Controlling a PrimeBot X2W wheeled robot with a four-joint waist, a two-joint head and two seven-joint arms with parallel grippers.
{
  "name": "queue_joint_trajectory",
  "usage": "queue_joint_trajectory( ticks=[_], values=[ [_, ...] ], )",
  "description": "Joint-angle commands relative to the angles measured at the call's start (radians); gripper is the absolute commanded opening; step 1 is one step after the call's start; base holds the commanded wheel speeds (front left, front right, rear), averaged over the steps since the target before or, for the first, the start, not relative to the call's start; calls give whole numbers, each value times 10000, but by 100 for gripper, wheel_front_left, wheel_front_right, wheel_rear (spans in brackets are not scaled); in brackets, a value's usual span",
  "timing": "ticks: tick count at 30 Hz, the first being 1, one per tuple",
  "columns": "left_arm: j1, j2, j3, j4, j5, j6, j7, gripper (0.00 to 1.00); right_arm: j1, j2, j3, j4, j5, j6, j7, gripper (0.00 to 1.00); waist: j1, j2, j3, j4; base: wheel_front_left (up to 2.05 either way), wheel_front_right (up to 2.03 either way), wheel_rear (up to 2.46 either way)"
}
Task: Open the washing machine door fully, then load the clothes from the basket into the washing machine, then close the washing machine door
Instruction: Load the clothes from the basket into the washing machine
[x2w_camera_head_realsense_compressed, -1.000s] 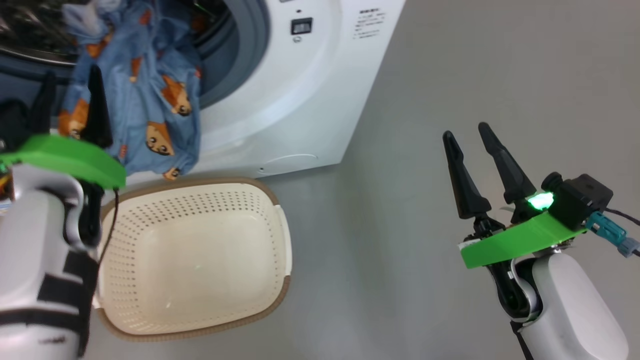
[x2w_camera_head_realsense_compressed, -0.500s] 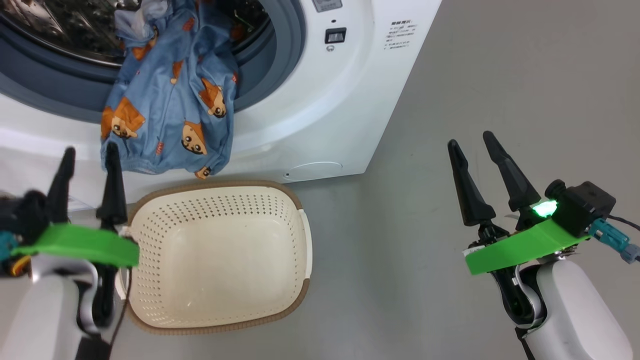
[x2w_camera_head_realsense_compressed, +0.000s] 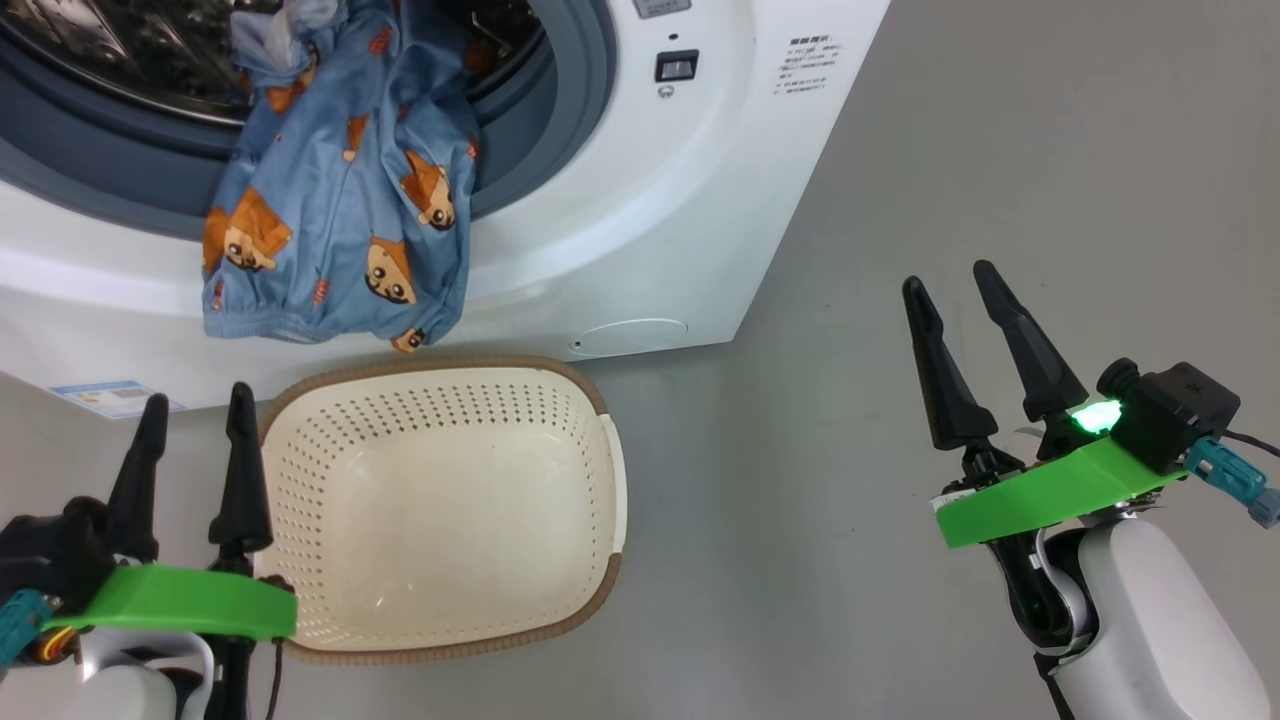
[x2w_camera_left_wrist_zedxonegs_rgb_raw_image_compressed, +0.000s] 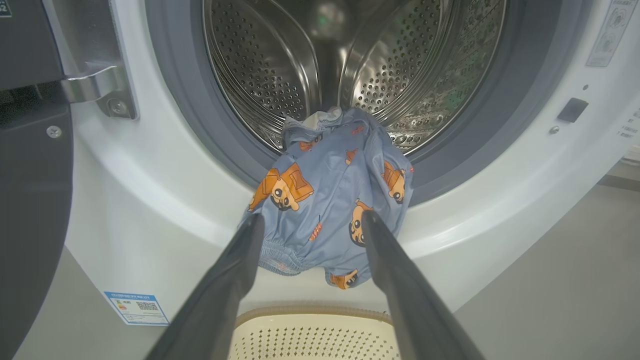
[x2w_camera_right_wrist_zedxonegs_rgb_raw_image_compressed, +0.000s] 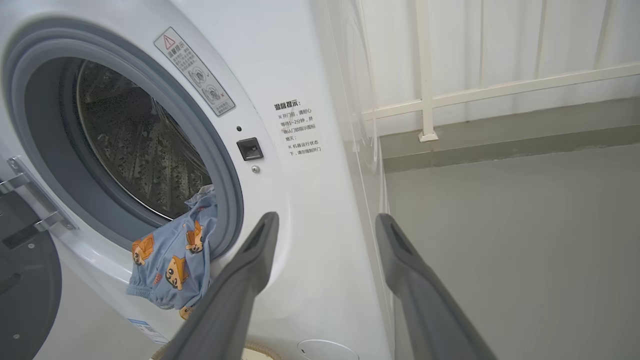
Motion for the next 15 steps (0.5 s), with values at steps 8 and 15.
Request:
queue_joint_trajectory(
  ticks=[8, 15],
  values=[
    [194, 153, 249, -490, -56, 148, 72, 100, 233, -64, 273, -216, -4, 98, -48, 100, 0, 0, -47, -10, 0, 0, 0],
    [25, 216, -15, -311, -69, 71, 378, 100, 225, -35, 371, -187, 24, 98, -48, 100, 0, 0, -10, -134, 0, 0, 0]
  ],
)
